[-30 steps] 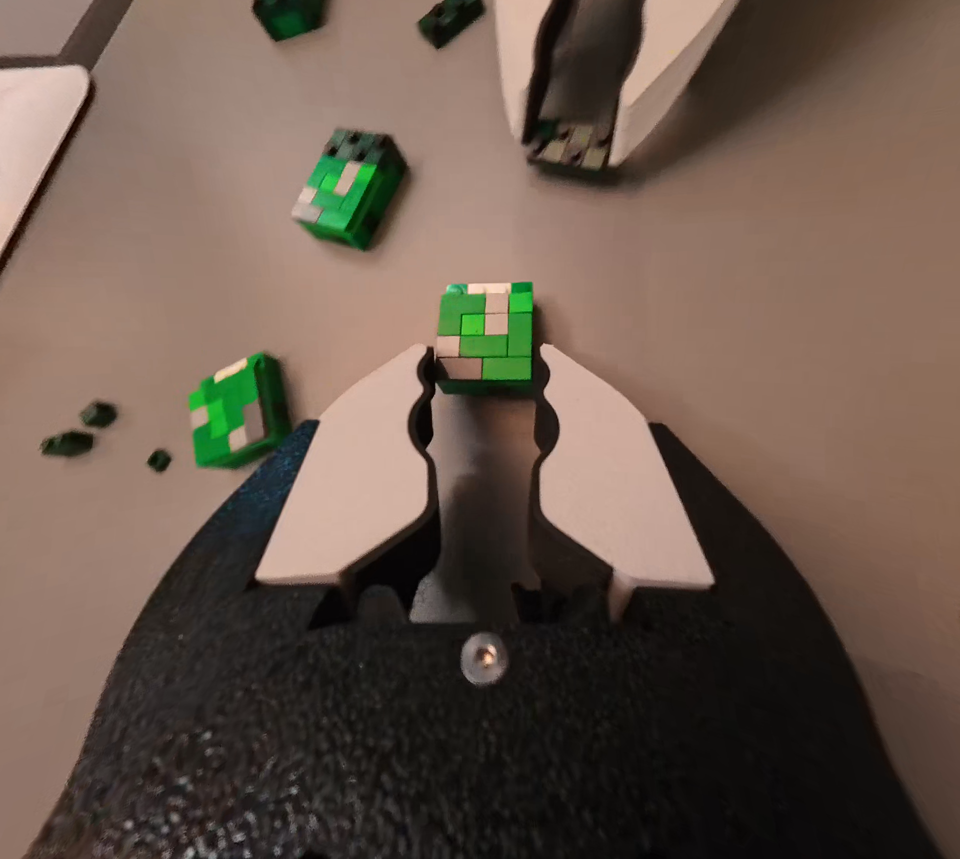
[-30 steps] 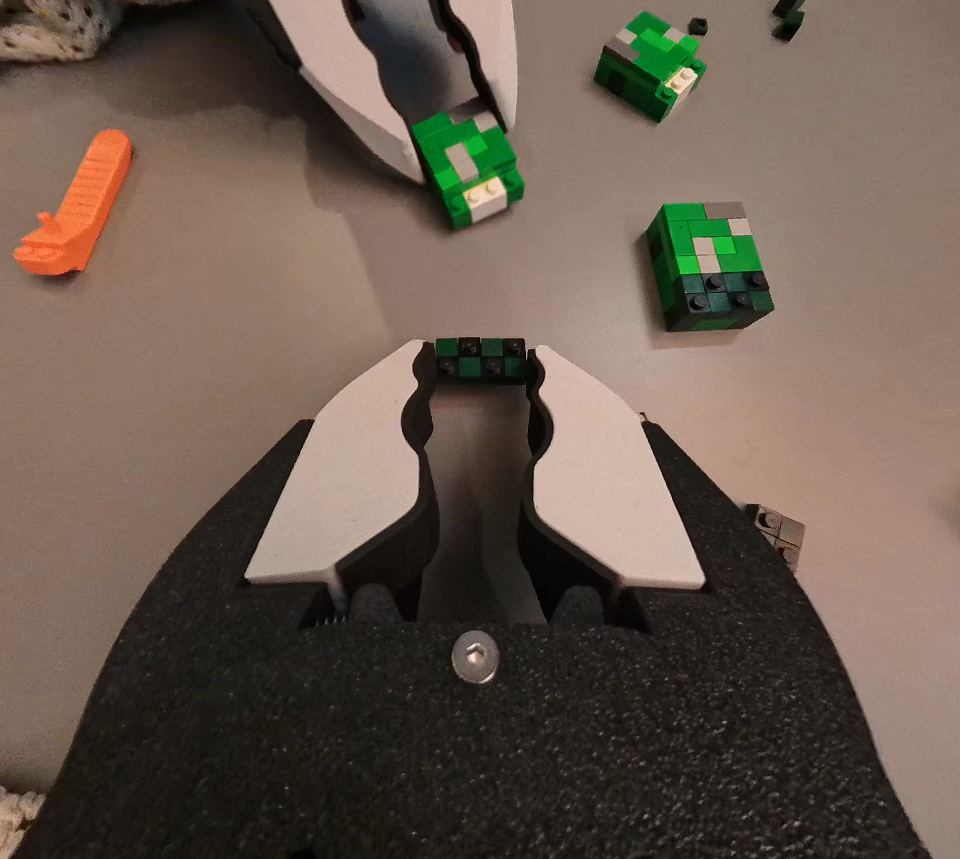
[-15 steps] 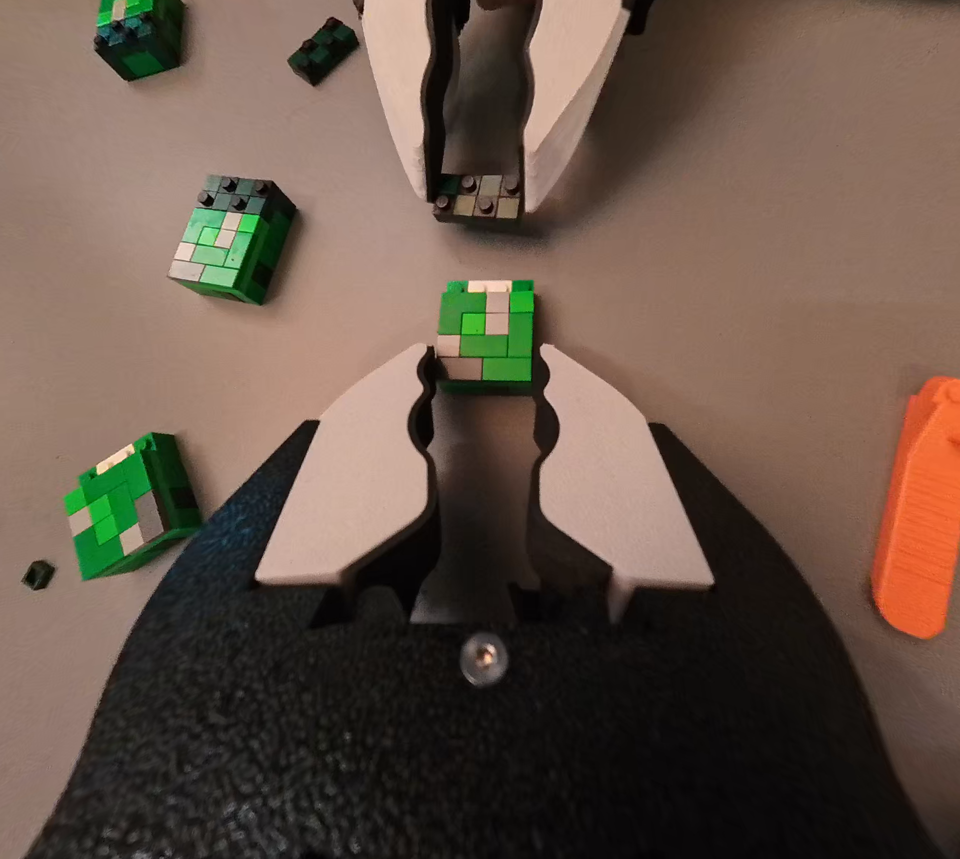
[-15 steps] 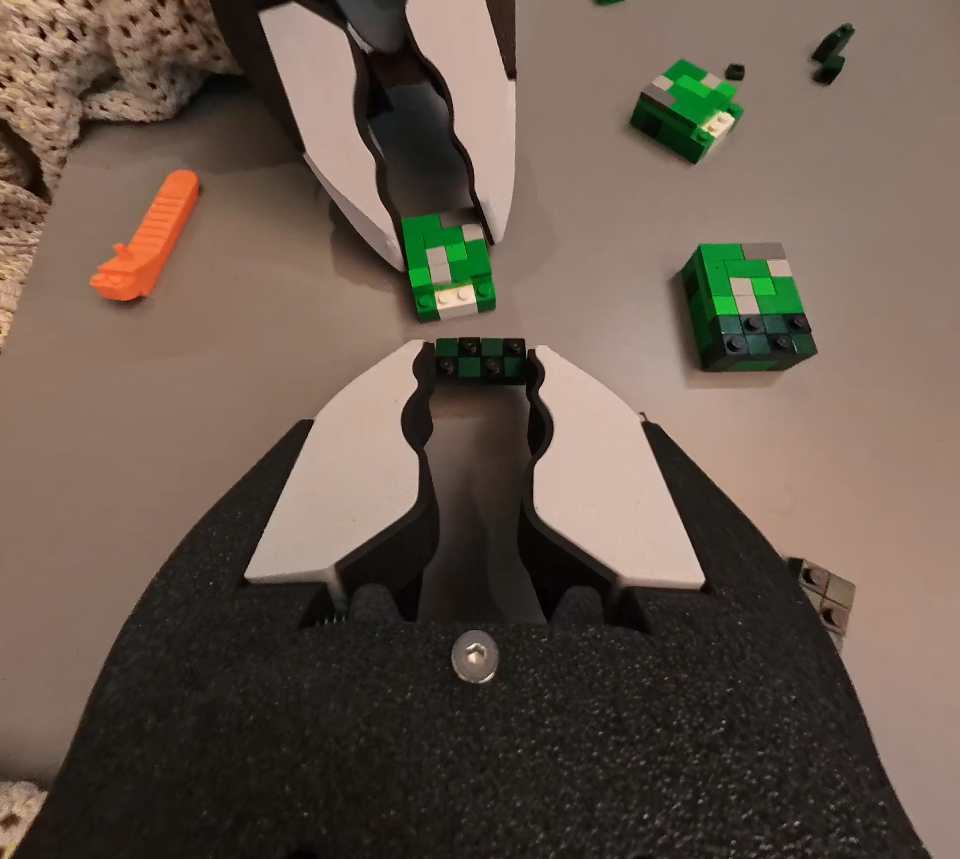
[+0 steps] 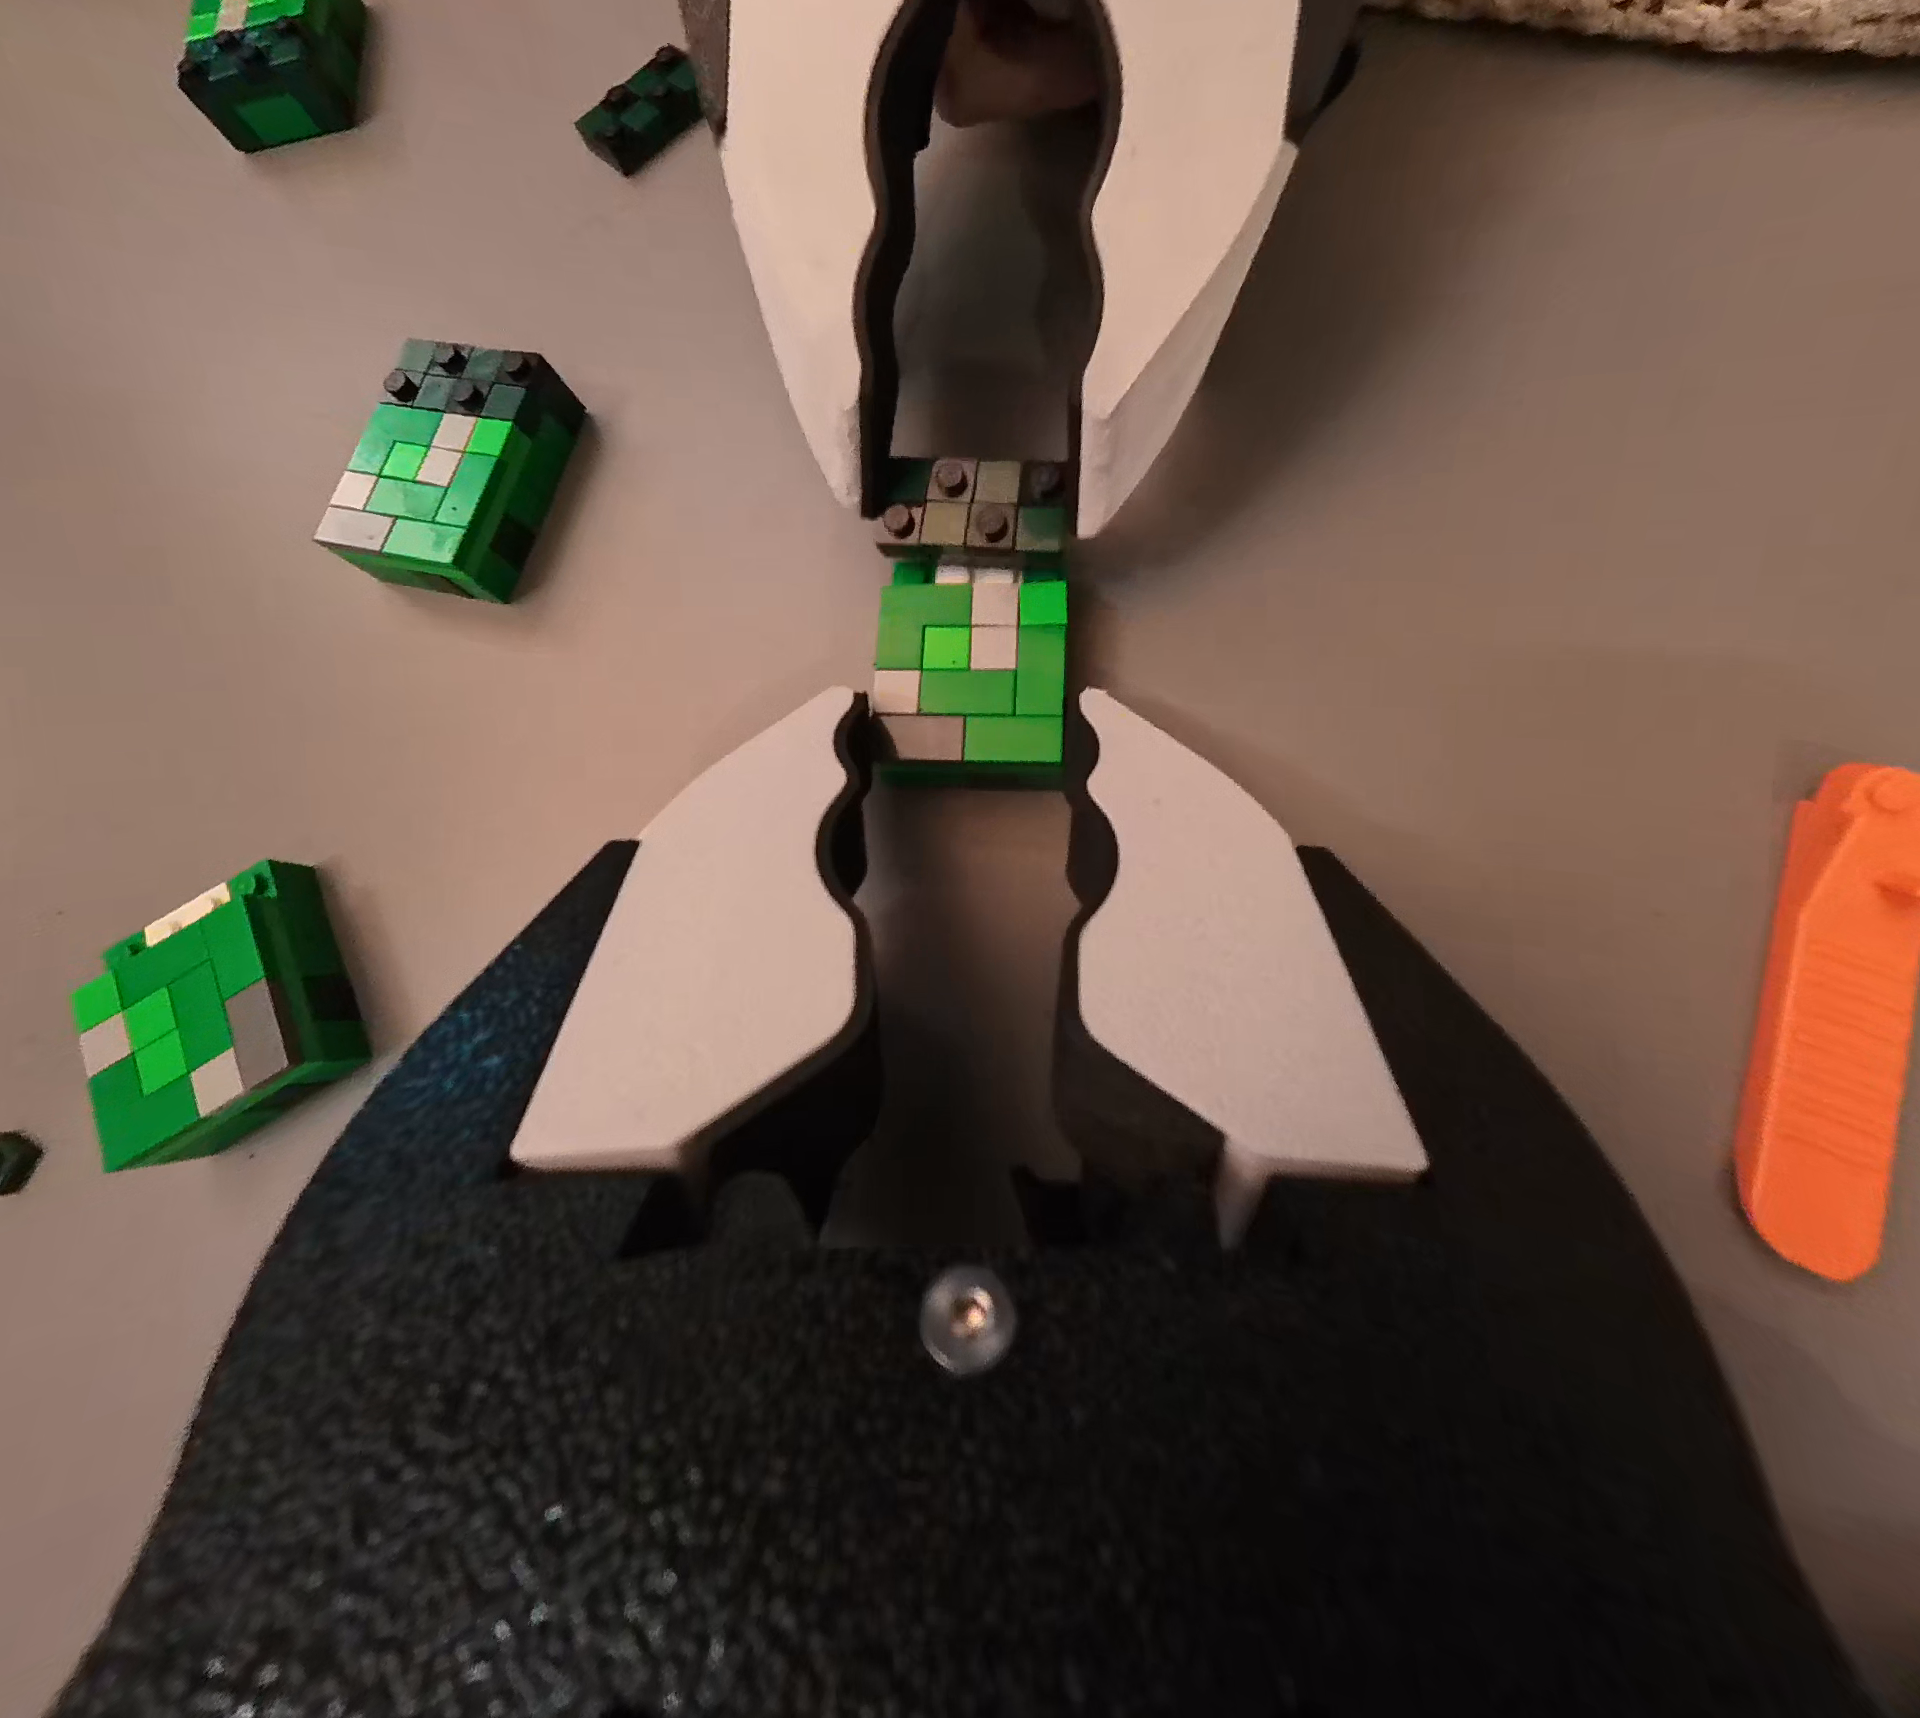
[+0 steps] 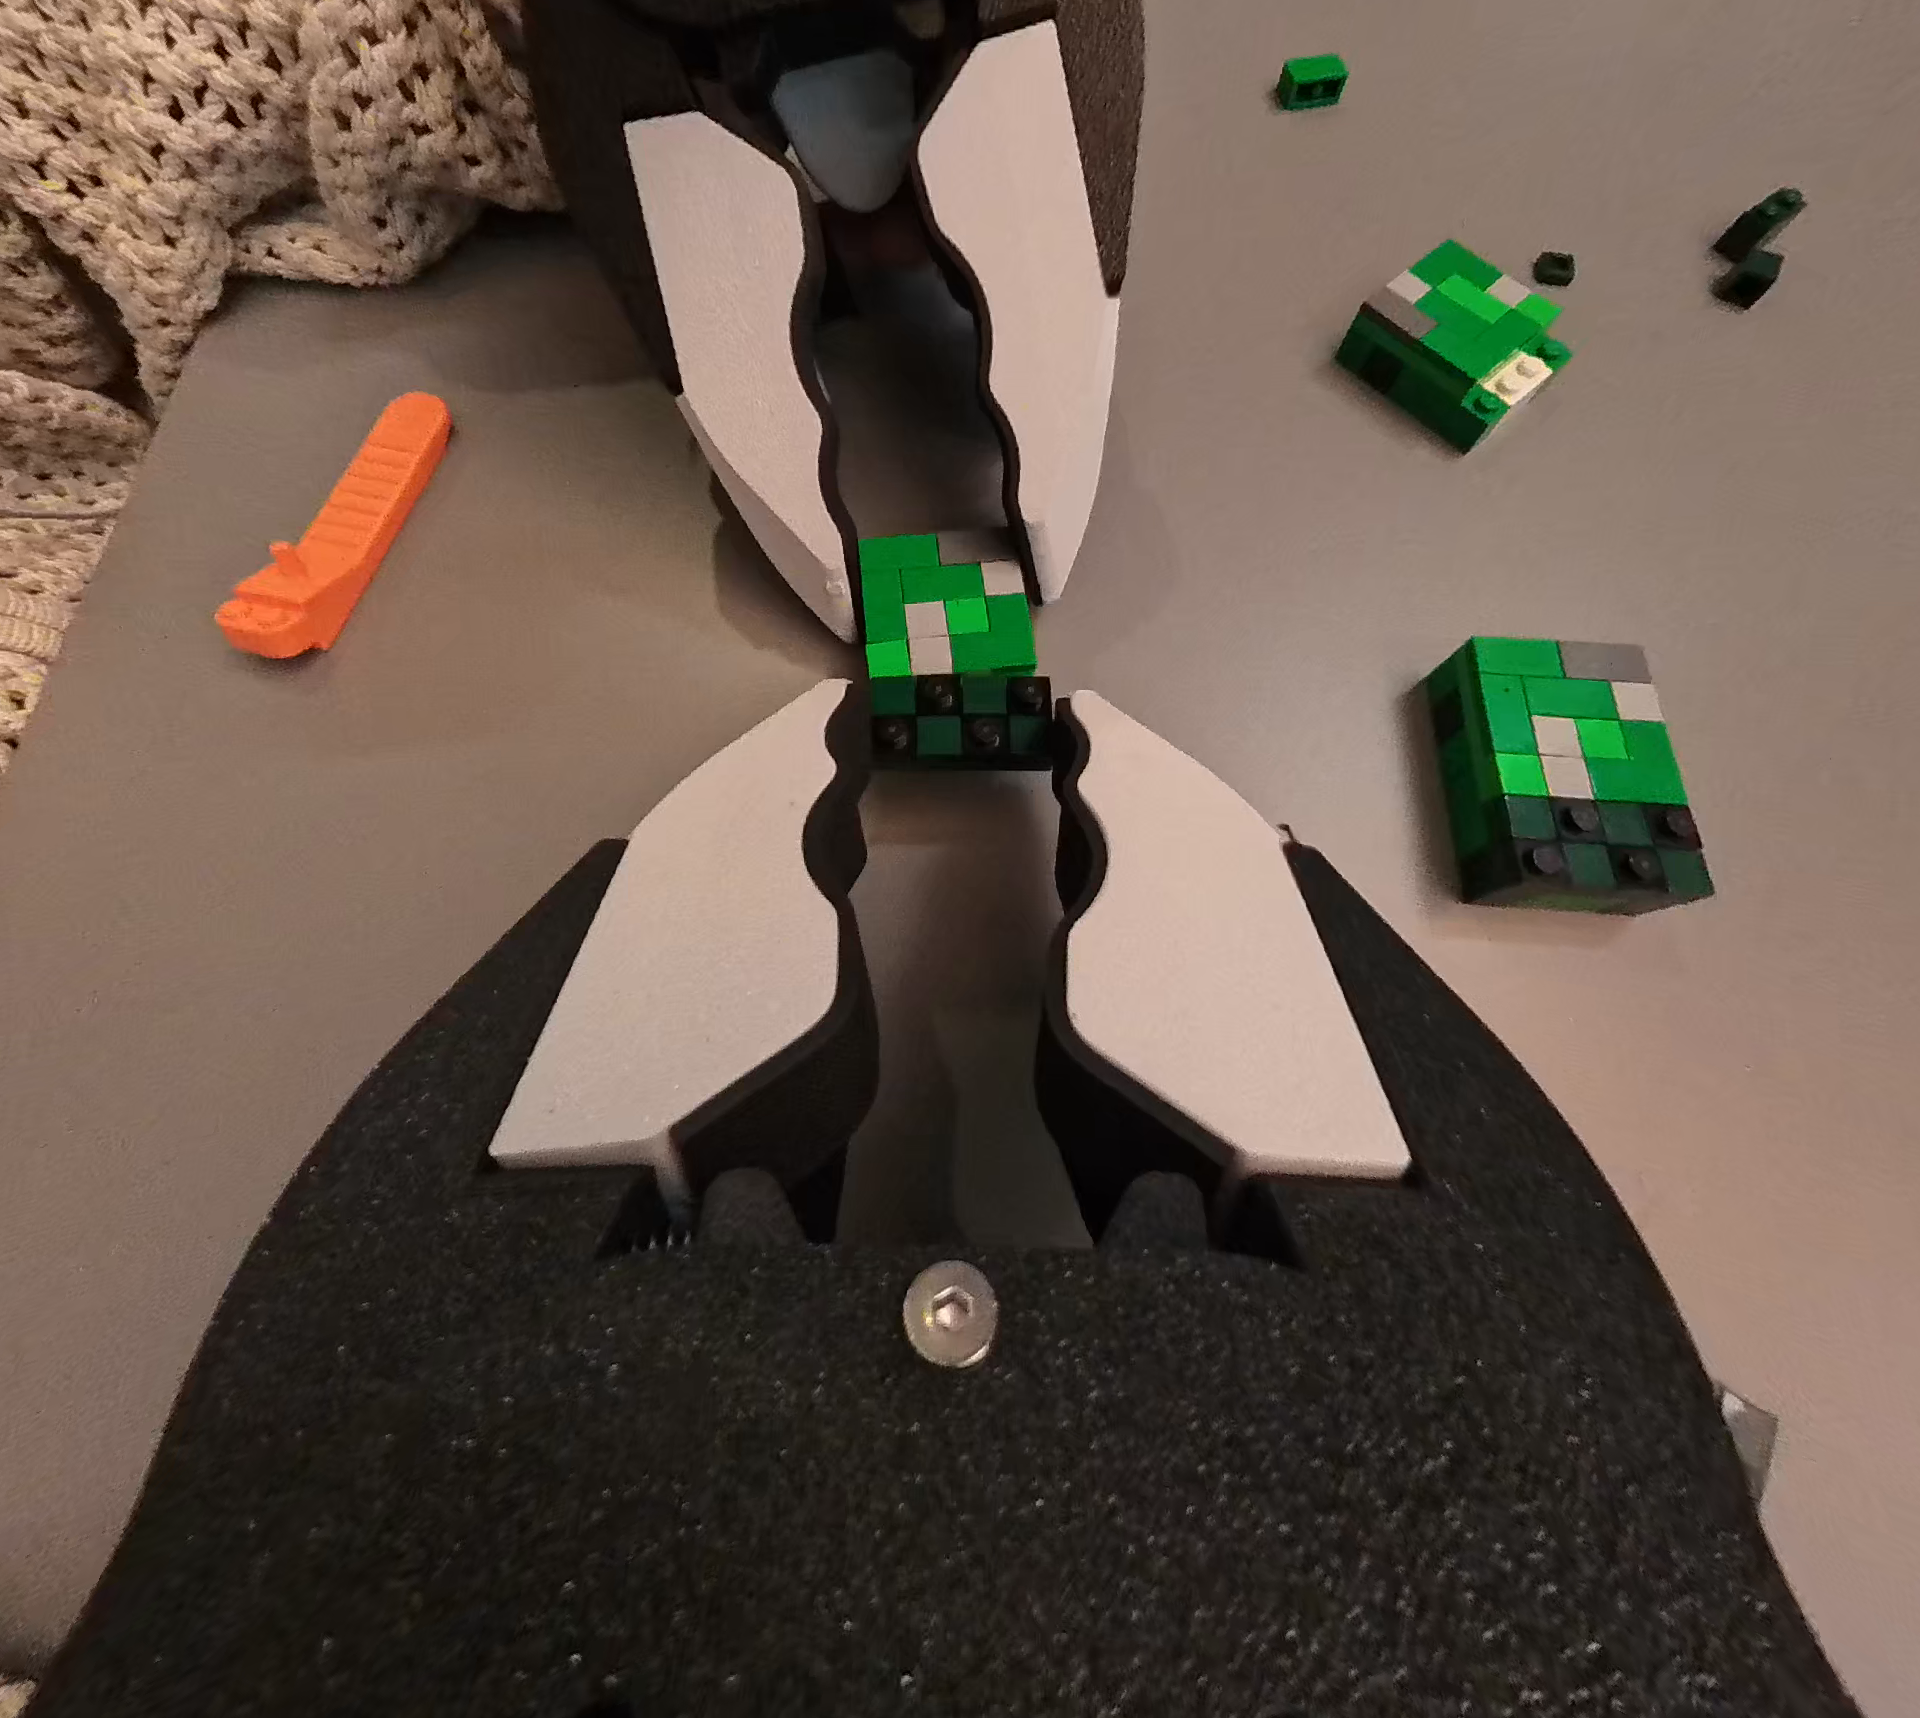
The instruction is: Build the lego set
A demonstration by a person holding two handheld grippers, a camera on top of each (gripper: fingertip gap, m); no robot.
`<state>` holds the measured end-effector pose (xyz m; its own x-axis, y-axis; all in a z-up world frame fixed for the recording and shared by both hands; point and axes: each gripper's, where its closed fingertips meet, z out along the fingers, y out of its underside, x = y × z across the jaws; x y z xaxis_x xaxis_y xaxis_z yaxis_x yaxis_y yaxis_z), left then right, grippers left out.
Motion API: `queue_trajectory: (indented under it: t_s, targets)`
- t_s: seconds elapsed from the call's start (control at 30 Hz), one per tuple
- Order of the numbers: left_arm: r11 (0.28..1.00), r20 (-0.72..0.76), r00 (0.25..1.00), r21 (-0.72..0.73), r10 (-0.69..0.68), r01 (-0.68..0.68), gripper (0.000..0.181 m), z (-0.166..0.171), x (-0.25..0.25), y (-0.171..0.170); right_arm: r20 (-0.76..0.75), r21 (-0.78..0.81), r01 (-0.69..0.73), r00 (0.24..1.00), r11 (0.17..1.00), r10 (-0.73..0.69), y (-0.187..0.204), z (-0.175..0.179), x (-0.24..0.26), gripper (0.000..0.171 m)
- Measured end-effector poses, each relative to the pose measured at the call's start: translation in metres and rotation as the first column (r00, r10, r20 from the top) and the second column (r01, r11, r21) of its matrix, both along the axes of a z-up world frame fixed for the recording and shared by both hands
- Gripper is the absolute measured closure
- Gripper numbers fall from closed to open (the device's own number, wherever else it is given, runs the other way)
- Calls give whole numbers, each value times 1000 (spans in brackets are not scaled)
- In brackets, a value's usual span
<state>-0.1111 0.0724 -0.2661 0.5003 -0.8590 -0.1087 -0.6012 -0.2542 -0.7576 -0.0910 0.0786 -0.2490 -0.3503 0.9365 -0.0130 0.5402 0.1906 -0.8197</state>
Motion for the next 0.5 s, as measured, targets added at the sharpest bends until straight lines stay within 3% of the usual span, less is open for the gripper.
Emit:
queue_trajectory:
  t_s: [0.5]
  targets:
    - [1000,-4,1000,18,-12,12,146,0,1,0,84,50,-48,996,998,44,-1,-6,-1,138]
